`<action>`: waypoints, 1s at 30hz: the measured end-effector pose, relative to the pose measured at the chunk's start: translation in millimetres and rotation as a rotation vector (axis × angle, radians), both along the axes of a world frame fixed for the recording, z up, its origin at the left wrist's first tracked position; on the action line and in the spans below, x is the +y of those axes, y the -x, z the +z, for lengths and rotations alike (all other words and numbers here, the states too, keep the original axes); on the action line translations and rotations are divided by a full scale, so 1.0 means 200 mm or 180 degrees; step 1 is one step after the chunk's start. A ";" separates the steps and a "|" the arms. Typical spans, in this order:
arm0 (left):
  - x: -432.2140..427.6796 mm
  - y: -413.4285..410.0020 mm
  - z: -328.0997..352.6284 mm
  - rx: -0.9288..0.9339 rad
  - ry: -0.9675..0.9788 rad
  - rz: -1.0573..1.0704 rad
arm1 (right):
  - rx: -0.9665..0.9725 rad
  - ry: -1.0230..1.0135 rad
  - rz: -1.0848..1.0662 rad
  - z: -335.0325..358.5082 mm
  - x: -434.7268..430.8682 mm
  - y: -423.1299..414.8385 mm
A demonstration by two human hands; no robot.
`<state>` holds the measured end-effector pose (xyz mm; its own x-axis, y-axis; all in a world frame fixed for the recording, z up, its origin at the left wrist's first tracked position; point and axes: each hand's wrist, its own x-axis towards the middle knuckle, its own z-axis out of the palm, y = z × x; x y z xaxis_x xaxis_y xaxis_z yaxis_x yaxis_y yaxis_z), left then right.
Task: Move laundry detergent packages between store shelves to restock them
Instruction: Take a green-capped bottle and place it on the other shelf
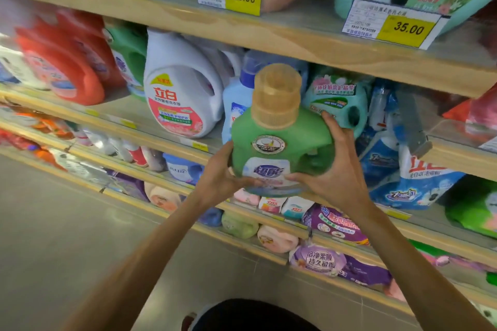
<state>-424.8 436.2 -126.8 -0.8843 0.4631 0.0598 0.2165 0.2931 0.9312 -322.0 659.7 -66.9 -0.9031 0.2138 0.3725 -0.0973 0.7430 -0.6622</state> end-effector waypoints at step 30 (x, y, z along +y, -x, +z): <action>-1.49 -0.71 -0.02 -0.1093 -0.1325 0.2122 | -0.1293 0.1445 0.1723 -0.12 -1.51 0.28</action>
<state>-282.0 138.1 -131.4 -0.9642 -0.1601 -0.2115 -0.1934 -0.1212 0.9736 -378.4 357.7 -91.1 -0.9705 -0.2398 -0.0244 -0.0534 0.3126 -0.9484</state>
